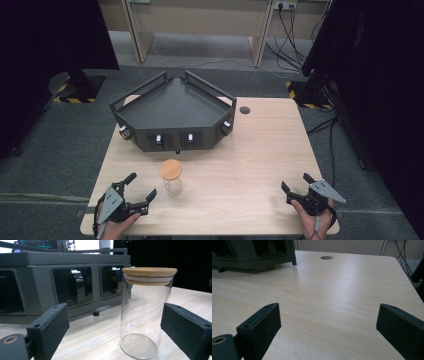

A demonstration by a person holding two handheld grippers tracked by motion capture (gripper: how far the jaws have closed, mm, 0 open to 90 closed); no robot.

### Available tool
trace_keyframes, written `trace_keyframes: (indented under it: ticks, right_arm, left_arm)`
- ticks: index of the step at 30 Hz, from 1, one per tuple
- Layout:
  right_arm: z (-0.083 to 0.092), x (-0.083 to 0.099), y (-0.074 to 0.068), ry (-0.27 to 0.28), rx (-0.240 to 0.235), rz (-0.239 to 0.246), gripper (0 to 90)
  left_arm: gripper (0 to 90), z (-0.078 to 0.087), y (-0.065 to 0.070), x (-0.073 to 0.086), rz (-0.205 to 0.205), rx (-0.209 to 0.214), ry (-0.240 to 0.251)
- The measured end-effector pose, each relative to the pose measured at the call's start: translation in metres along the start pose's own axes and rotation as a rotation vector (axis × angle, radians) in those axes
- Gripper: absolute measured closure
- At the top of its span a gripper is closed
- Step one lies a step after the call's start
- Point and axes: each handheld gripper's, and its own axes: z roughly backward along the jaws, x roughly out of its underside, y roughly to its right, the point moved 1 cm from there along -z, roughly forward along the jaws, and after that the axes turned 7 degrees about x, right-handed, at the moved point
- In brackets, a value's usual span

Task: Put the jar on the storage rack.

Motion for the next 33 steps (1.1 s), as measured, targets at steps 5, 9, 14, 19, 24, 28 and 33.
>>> trace_keyframes:
  ticks: [5,9,14,19,24,28,33]
  right_arm:
    - [0.000,0.000,0.002,0.003,-0.006,-0.017,6.0]
    - [0.000,0.000,0.003,0.002,-0.015,-0.022,6.0]
    - [0.000,0.000,0.003,-0.004,-0.017,-0.027,5.9]
    - [0.000,0.000,0.003,-0.003,-0.015,-0.033,6.0]
    - [0.000,0.000,0.003,-0.003,-0.016,-0.029,6.0]
    - [0.000,0.000,0.003,-0.004,-0.016,-0.027,6.0]
    - [0.000,0.000,0.003,-0.005,-0.014,-0.028,6.0]
  left_arm:
    - [7.5,-0.001,0.003,-0.008,-0.006,0.012,0.011]
    - [7.6,-0.008,0.005,-0.011,0.001,0.044,0.004]
    - [7.7,-0.017,0.010,-0.014,-0.001,0.061,-0.005]
    - [7.6,-0.027,0.013,-0.016,-0.002,0.070,-0.006]
    - [7.8,-0.033,0.013,-0.021,-0.010,0.074,-0.003]
    - [8.3,-0.039,0.016,-0.026,-0.011,0.098,0.001]
    - [9.4,-0.047,0.021,-0.026,-0.009,0.125,-0.007]
